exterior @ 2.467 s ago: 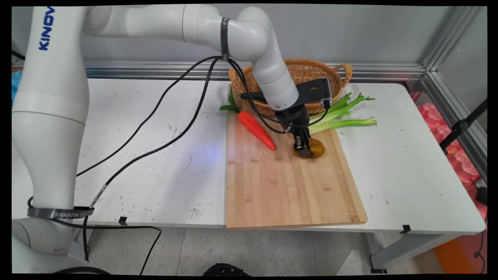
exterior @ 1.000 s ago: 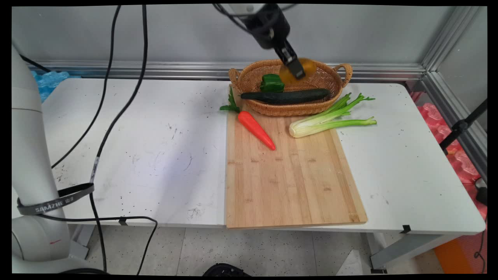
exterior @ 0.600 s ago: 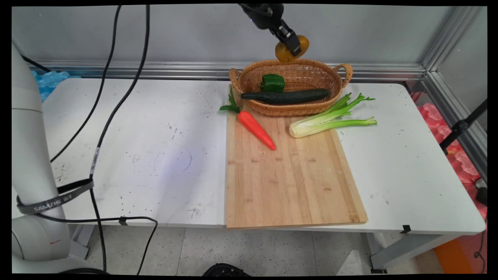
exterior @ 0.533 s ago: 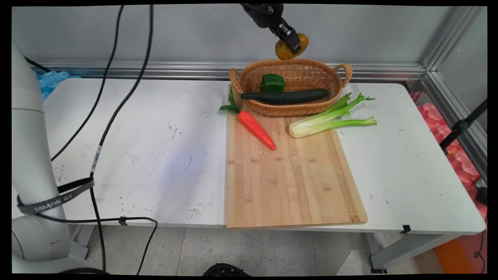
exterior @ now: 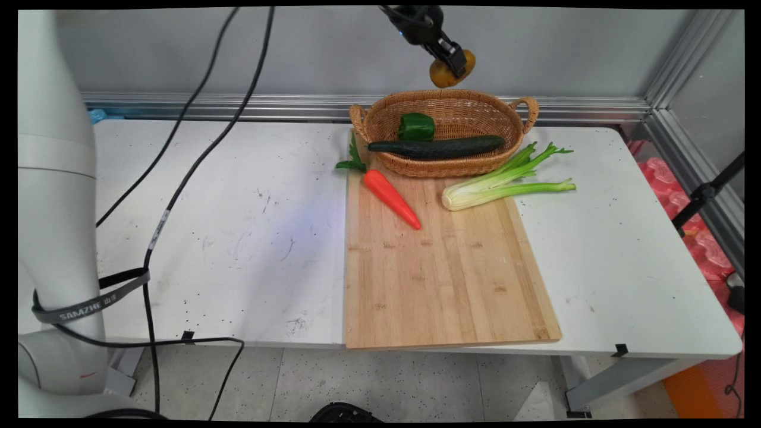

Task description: Place the picked object in the vegetable basket

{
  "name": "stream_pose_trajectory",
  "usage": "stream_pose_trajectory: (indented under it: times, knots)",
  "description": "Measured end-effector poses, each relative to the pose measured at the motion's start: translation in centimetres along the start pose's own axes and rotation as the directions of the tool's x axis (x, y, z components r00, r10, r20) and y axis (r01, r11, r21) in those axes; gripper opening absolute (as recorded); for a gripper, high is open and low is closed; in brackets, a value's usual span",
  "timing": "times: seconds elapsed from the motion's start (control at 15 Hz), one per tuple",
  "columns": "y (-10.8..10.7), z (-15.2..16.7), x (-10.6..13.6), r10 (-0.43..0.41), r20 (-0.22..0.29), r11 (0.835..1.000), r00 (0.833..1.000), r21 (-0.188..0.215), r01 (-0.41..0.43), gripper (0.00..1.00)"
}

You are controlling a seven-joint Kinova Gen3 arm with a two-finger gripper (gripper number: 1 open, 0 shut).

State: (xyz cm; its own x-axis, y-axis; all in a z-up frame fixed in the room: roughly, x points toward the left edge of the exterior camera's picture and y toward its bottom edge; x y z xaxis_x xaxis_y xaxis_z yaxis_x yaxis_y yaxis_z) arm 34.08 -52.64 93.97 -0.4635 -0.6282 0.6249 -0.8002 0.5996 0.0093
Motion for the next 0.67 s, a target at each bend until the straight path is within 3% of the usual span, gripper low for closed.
stream_pose_trajectory:
  times: [0.67]
  knots:
    - [-2.0, 11.0, -0.6, -0.05, 0.067, 0.999, 0.996, 0.02, 0.049, 0.0]
